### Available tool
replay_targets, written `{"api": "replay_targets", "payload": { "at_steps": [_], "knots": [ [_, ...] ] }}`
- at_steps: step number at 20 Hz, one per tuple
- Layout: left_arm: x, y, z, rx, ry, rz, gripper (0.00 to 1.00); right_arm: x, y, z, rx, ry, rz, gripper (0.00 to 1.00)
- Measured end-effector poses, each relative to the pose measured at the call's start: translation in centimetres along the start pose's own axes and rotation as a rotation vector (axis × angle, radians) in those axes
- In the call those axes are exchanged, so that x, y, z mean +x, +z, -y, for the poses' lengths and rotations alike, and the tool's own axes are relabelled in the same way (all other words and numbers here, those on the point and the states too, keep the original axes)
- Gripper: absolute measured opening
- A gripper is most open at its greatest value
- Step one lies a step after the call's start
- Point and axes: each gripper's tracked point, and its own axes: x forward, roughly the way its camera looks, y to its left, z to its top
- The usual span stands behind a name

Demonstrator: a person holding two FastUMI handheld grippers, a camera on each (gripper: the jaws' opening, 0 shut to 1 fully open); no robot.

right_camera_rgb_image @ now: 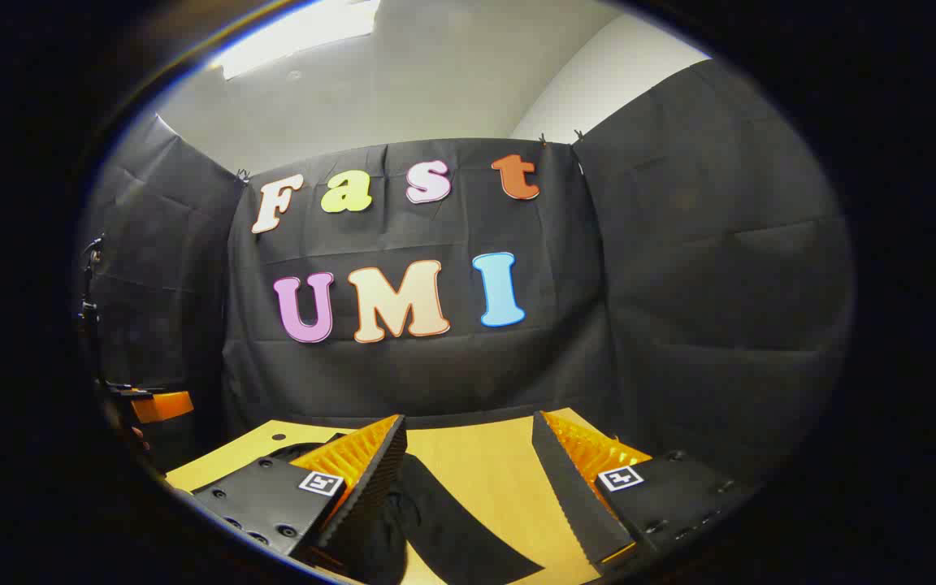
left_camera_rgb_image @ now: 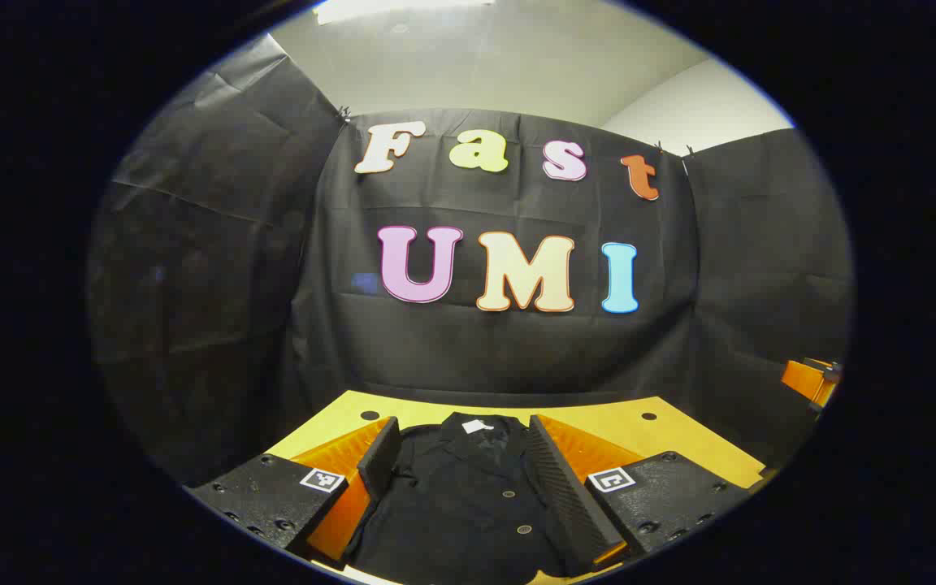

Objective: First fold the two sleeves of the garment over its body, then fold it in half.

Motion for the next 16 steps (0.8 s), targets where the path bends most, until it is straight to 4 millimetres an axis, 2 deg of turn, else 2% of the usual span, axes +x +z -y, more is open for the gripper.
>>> {"api": "replay_targets", "payload": {
  "at_steps": [1, 3, 5, 10, 13, 15, 16],
  "knots": [
    [-0.1, -0.3, -0.5, -0.002, 0.008, -0.004, 0.91, 0.1, -0.3, -0.4, -0.004, 0.006, -0.01, 0.94],
    [-0.2, -0.5, -1.4, -0.008, 0.026, -0.012, 0.93, 0.2, -0.6, -1.3, -0.007, 0.018, -0.018, 0.97],
    [-0.6, -1.1, -2.4, -0.013, 0.039, -0.027, 0.92, 0.2, -1.1, -1.9, -0.004, 0.022, -0.032, 0.95],
    [-1.2, -1.9, -4.7, 0.006, 0.053, -0.057, 0.92, 0.1, -1.6, -2.6, 0.003, -0.006, -0.049, 0.98],
    [-1.0, -2.0, -6.0, 0.001, 0.052, -0.049, 0.92, 0.2, -2.0, -2.9, -0.002, -0.032, -0.051, 0.94],
    [-0.8, -2.6, -7.0, -0.009, 0.058, -0.056, 0.92, 0.1, -2.4, -3.3, -0.002, -0.046, -0.057, 0.98],
    [-0.6, -2.7, -7.6, -0.014, 0.069, -0.06, 0.92, 0.0, -2.5, -3.7, -0.001, -0.048, -0.056, 0.95]
  ]
}}
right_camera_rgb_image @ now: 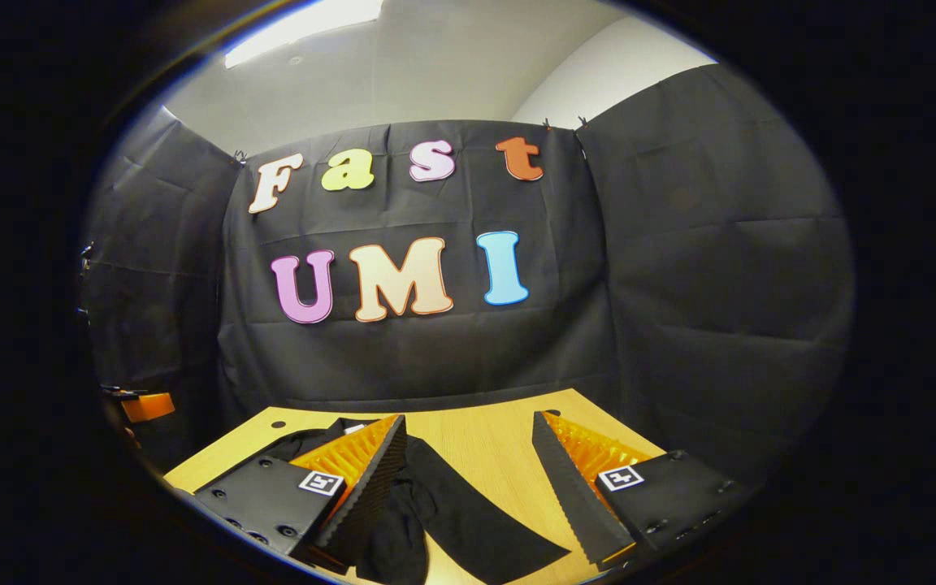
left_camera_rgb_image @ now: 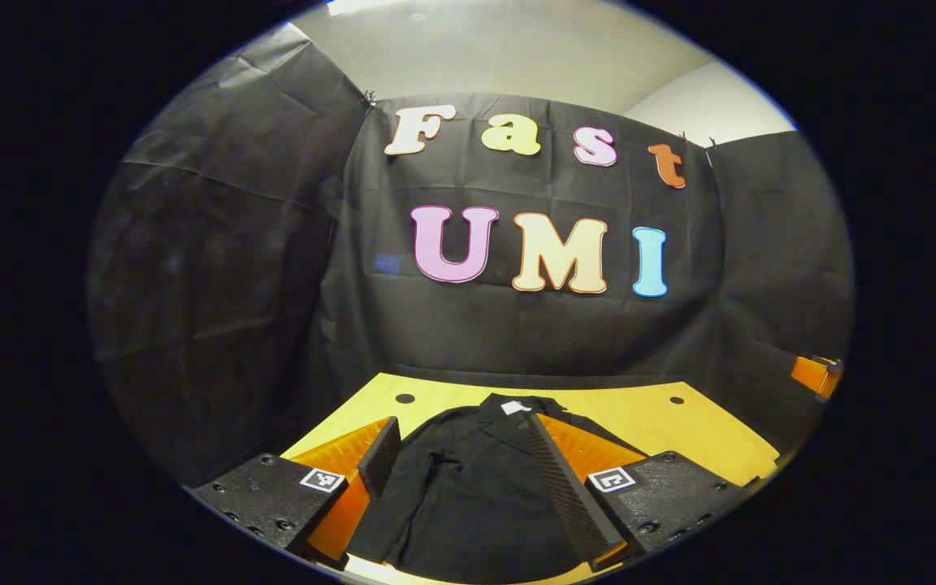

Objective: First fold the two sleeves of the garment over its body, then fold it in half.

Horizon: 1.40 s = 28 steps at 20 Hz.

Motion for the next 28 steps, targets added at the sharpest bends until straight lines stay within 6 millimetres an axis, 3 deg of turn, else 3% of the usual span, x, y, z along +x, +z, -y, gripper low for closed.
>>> {"api": "replay_targets", "payload": {
  "at_steps": [10, 20, 24, 28],
  "knots": [
    [1.4, 0.2, -1.7, 0.0, -0.005, 0.006, 0.92, 1.6, -0.5, -1.9, -0.014, -0.009, -0.001, 0.95],
    [2.2, 0.5, -1.6, -0.023, 0.001, 0.016, 0.91, 2.2, -1.5, 0.4, -0.012, -0.05, -0.029, 0.98],
    [1.4, 0.2, -2.5, -0.018, 0.018, 0.02, 0.92, 3.0, -4.1, 3.5, -0.076, -0.113, -0.059, 0.94],
    [0.5, -0.2, -4.2, -0.007, 0.063, 0.016, 0.93, 3.5, -9.4, 5.4, -0.056, -0.119, -0.157, 0.98]
  ]
}}
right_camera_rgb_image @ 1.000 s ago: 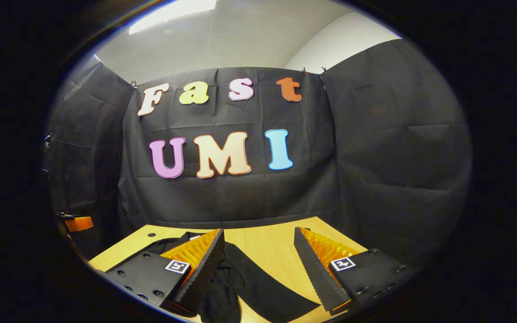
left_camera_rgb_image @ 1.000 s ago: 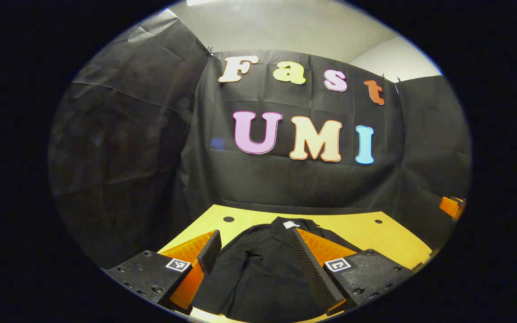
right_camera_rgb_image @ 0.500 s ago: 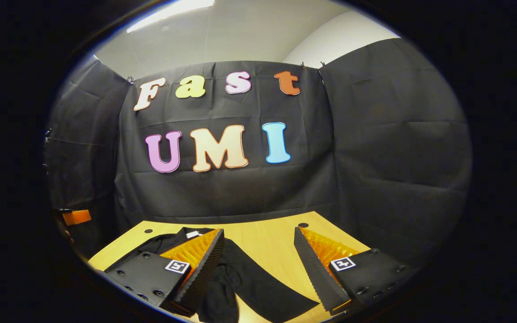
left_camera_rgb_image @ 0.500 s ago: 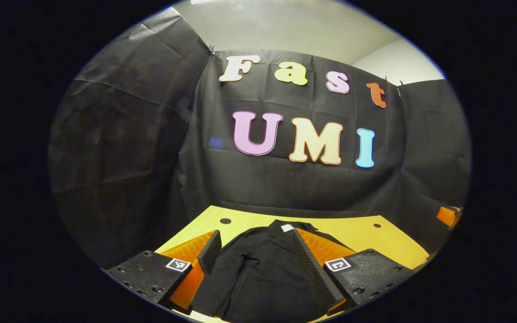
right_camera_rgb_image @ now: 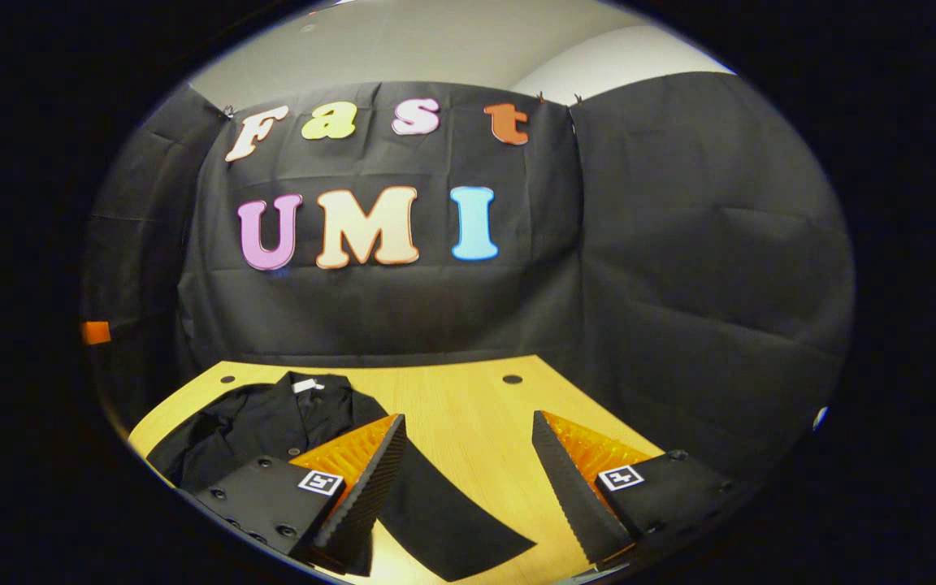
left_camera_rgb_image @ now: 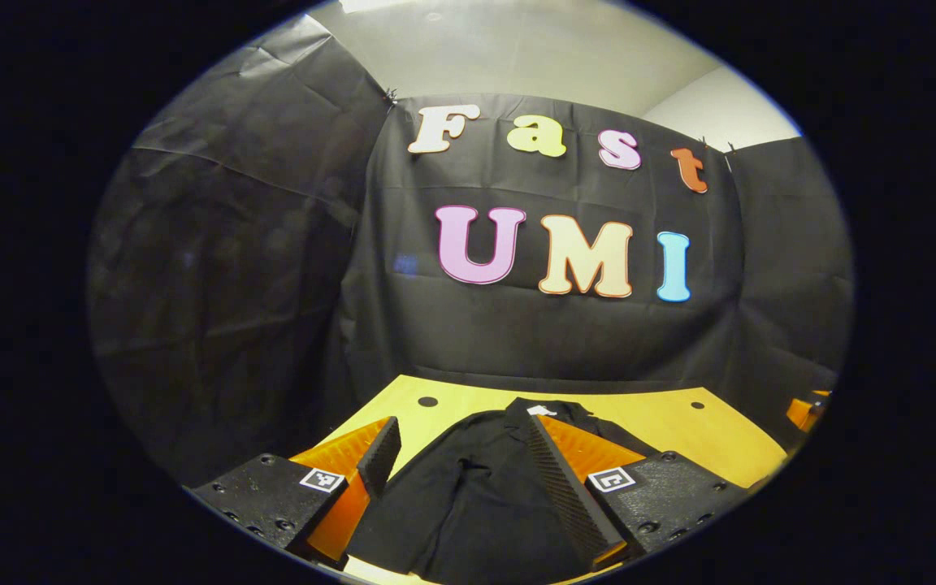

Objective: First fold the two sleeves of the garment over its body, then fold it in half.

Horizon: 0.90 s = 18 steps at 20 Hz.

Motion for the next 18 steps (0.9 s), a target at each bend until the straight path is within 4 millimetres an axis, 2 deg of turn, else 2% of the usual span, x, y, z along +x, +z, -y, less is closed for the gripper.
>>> {"api": "replay_targets", "payload": {
  "at_steps": [4, 5, 7, 8, 9, 10, 11, 13, 14, 18],
  "knots": [
    [-0.6, 0.1, -1.6, 0.004, 0.048, 0.006, 0.92, 1.7, -6.1, 1.3, 0.011, -0.006, -0.128, 0.95],
    [-0.9, 0.2, -1.9, 0.005, 0.057, 0.01, 0.92, 2.1, -7.2, 1.5, 0.009, -0.006, -0.146, 0.98],
    [-1.2, 0.0, -2.5, 0.01, 0.072, 0.007, 0.91, 2.8, -10.5, 2.0, 0.005, -0.006, -0.219, 0.98],
    [-1.4, -0.2, -2.7, 0.015, 0.079, 0.001, 0.91, 3.0, -12.2, 2.1, 0.01, -0.006, -0.258, 0.95],
    [-1.6, -0.4, -3.0, 0.019, 0.087, -0.004, 0.92, 3.1, -13.6, 2.1, 0.01, -0.002, -0.3, 0.98],
    [-1.7, -0.5, -3.1, 0.021, 0.091, -0.005, 0.92, 3.2, -14.7, 2.1, 0.007, 0.001, -0.333, 0.95],
    [-1.8, -0.3, -3.0, 0.021, 0.09, -0.005, 0.92, 3.4, -15.4, 2.0, 0.003, 0.001, -0.353, 0.99],
    [-1.9, -0.3, -2.9, 0.031, 0.088, -0.006, 0.92, 3.8, -16.3, 2.0, 0.0, 0.001, -0.37, 0.95],
    [-1.8, -0.3, -2.8, 0.038, 0.088, -0.009, 0.92, 4.0, -16.8, 1.9, 0.005, 0.007, -0.382, 0.99],
    [-1.7, -0.3, -1.9, 0.048, 0.067, -0.01, 0.92, 4.3, -19.6, 2.2, -0.003, 0.01, -0.447, 0.98]
  ]
}}
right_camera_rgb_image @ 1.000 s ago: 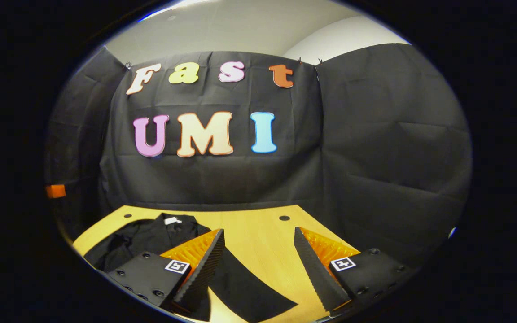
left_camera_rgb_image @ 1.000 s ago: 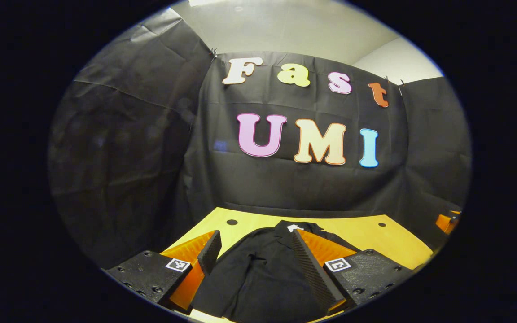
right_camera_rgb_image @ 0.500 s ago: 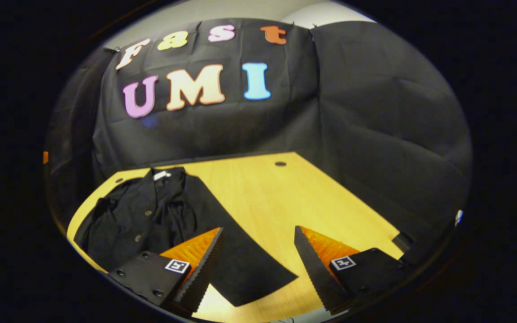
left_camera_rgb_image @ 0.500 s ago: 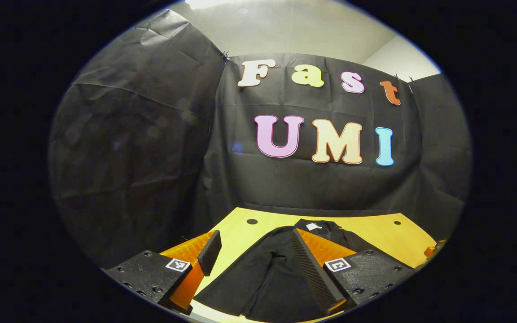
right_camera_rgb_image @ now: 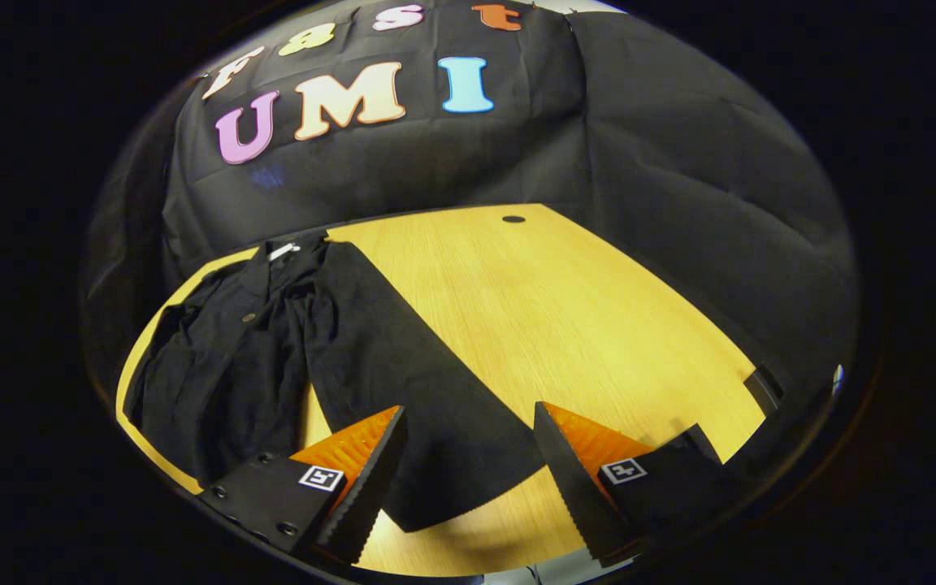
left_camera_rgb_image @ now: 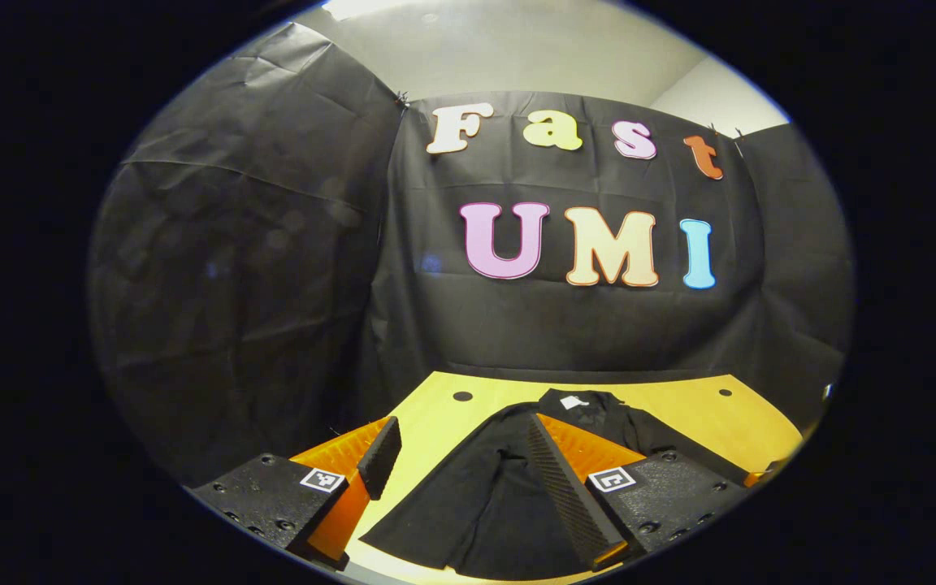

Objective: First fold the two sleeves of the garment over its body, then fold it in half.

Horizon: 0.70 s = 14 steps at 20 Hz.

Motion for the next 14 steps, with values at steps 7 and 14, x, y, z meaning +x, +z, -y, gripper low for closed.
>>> {"api": "replay_targets", "payload": {
  "at_steps": [7, 14],
  "knots": [
    [0.2, 0.3, 0.7, 0.043, -0.022, 0.009, 0.92, 2.1, -1.8, 0.5, 0.002, 0.001, -0.067, 0.99],
    [0.3, -0.7, 1.0, 0.022, -0.023, -0.016, 0.93, 2.4, -2.0, 0.8, -0.02, 0.003, -0.045, 0.93]
  ]
}}
